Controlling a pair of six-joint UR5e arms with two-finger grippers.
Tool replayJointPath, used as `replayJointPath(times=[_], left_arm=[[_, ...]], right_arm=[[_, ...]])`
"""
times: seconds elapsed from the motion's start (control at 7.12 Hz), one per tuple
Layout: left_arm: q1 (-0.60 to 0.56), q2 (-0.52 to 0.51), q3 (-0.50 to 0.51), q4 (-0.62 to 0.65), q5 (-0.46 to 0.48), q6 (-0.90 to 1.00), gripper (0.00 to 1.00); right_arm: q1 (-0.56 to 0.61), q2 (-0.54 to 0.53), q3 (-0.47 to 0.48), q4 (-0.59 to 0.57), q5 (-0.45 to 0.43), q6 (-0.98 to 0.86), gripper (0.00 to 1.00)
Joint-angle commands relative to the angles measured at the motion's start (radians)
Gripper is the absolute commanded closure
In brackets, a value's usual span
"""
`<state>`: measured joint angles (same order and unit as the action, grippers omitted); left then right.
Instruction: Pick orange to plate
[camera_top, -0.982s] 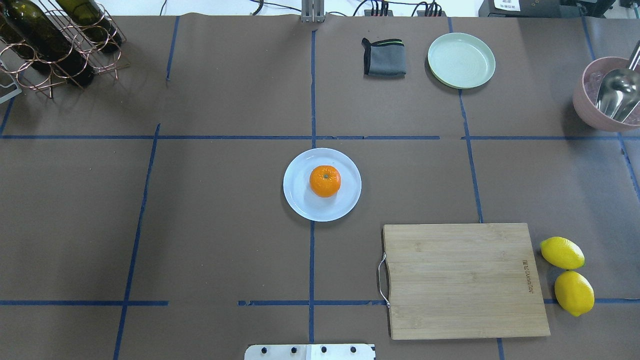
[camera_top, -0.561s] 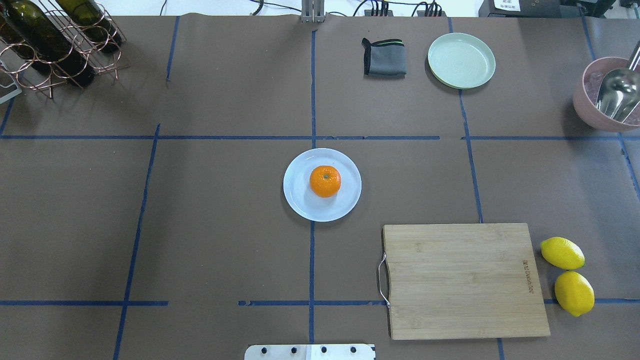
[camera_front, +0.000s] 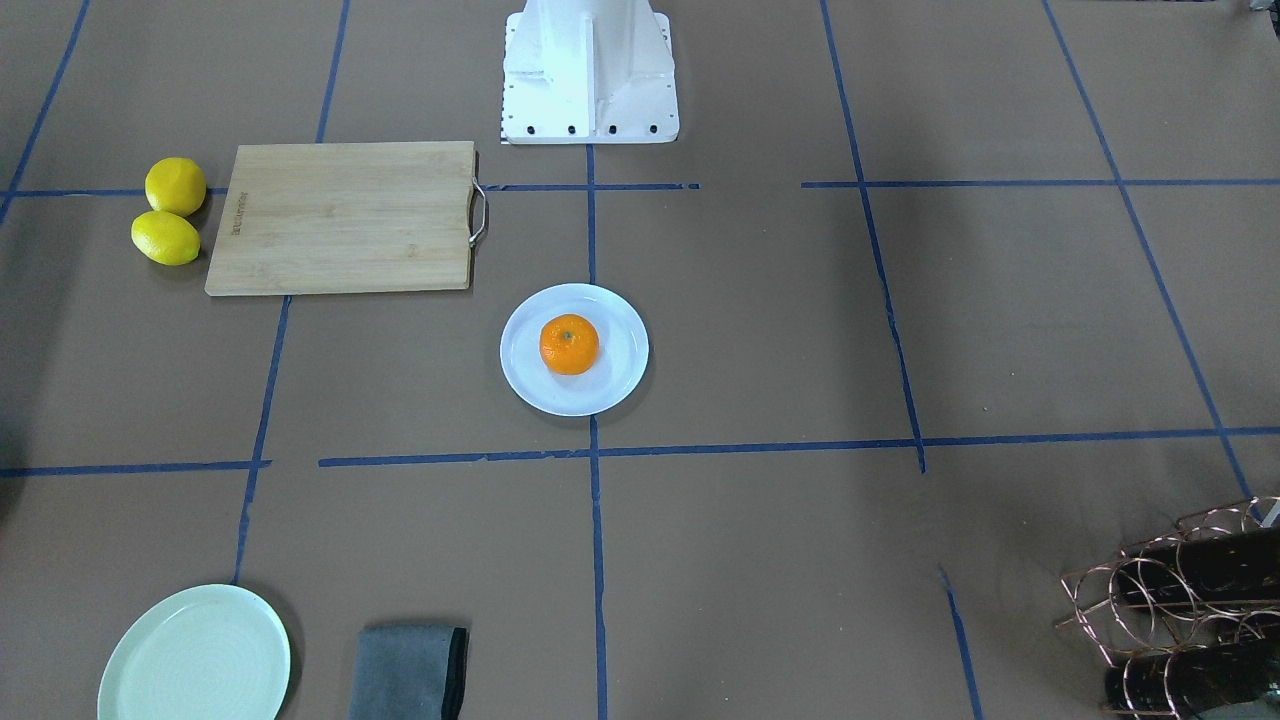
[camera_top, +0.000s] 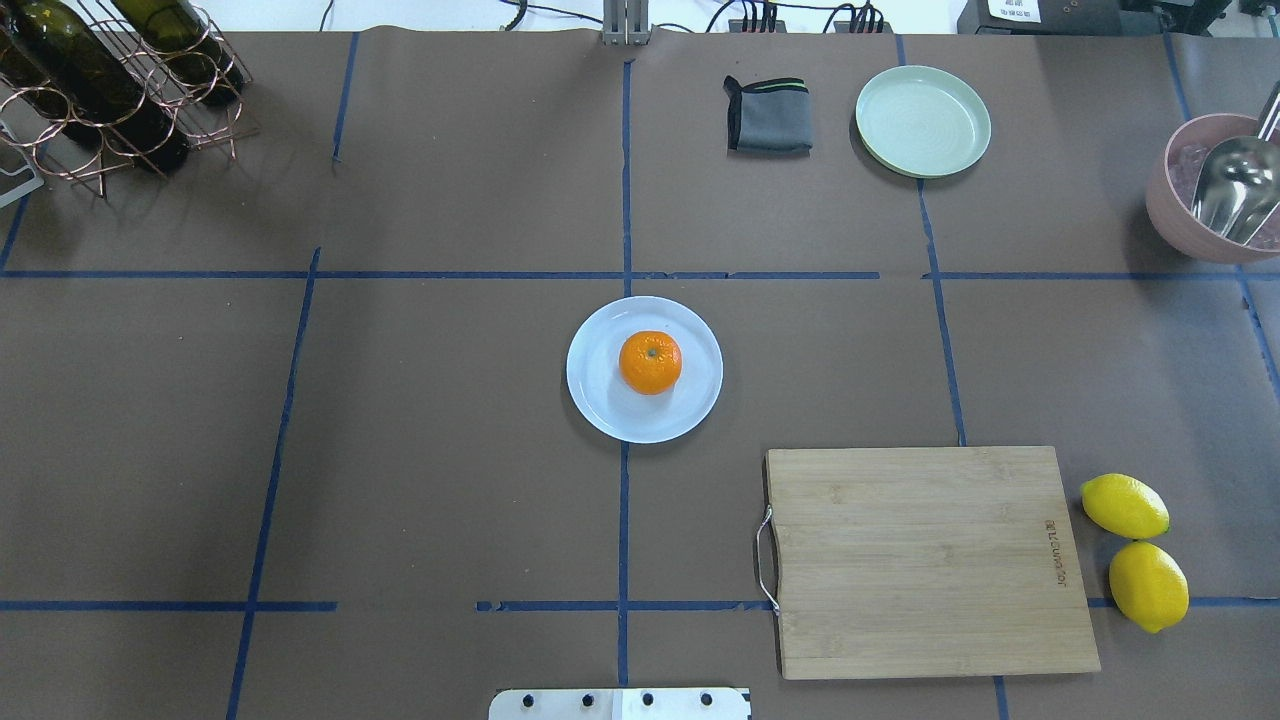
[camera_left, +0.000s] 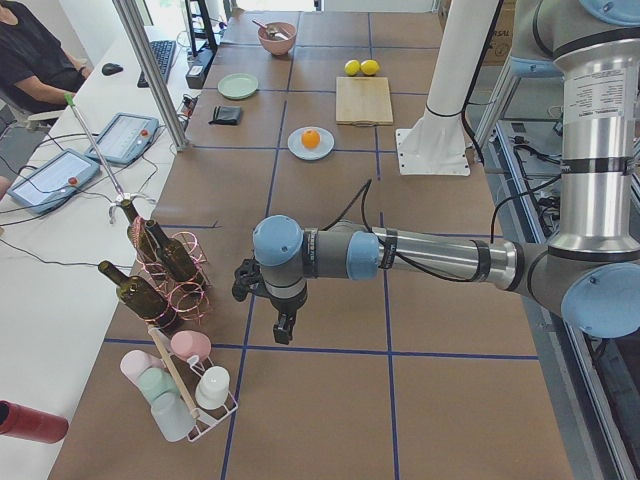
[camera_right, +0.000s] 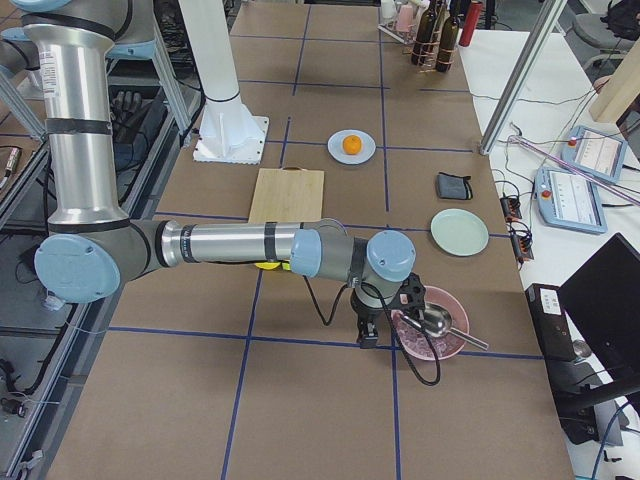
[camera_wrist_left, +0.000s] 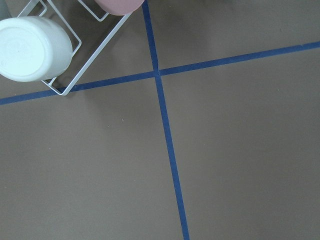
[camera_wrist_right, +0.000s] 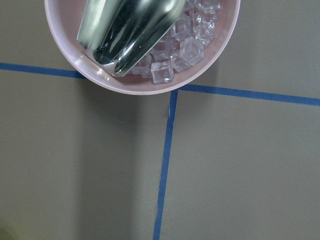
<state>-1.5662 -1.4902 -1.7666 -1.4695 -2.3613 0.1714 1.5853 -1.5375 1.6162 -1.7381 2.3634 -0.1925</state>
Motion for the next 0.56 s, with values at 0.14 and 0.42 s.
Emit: replayJointPath(times=[0.14,0.42], left_arm=[[0.0,0.002,0.001,-0.005,-0.004,-0.001,0.0],[0.0,0.002,0.009,-0.005,-0.004,-0.006,0.0]], right_arm=[[0.001,0.0,0.005,0.054,-0.016,0.004,0.0],[0.001,0.005,0.005,0.054,-0.016,0.01,0.0]])
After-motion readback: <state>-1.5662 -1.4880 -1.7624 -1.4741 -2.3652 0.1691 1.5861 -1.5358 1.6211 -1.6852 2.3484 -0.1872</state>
